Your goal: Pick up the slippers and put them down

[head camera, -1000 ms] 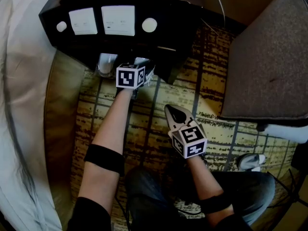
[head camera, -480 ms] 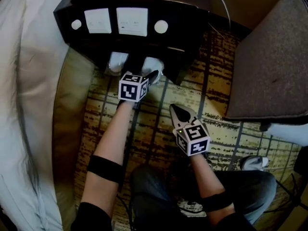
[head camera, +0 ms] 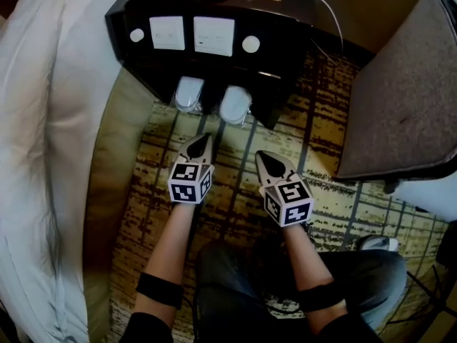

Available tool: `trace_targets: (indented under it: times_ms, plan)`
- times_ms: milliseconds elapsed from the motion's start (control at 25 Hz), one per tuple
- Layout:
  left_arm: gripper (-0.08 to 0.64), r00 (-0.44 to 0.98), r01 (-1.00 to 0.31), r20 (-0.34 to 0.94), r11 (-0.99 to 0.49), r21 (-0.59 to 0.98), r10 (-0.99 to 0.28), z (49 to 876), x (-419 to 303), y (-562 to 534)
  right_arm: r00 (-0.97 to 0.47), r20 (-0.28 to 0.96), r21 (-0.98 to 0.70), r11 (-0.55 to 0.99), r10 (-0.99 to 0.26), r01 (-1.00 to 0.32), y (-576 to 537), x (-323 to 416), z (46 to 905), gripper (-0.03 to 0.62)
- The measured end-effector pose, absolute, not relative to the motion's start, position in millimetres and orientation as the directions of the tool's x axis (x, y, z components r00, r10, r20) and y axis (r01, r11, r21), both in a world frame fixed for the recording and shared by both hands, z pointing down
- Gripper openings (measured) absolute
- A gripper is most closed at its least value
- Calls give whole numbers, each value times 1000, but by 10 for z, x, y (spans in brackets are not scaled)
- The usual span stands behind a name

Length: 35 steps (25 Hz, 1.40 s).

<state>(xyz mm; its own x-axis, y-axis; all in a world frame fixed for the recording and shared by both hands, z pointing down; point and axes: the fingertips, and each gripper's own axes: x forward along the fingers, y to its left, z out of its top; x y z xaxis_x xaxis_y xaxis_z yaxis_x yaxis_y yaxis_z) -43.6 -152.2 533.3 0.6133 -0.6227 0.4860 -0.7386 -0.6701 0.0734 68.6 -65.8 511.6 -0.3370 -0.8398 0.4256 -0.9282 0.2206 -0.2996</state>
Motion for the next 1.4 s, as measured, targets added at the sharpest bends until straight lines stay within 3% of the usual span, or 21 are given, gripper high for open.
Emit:
trace_targets:
  times_ms: [520, 720, 960, 1200, 1400]
  plan:
    - [3, 456, -870, 491, -488, 71, -742, 4807, -947, -705, -377, 312, -355, 261, -872, -898, -604, 704, 4303, 0]
    - [3, 381, -919, 481, -382, 101, -790, 3962, -1005, -382, -472, 279, -398, 346, -837, -849, -515, 687, 3409, 0]
    - [3, 376, -920, 506, -377, 105, -777, 3029, -1027, -225, -503, 278, -396, 380, -818, -836, -336, 847, 2280, 0]
    - [3, 404, -905, 542, -407, 121, -737, 1948, -1044, 171, -497, 410, -308, 397, -765, -865, 86, 849, 1597, 0]
    - [3, 371, -922, 535, -371, 114, -759, 502, -1351, 485, -516, 445, -276, 436, -732, -857, 445, 836, 428, 0]
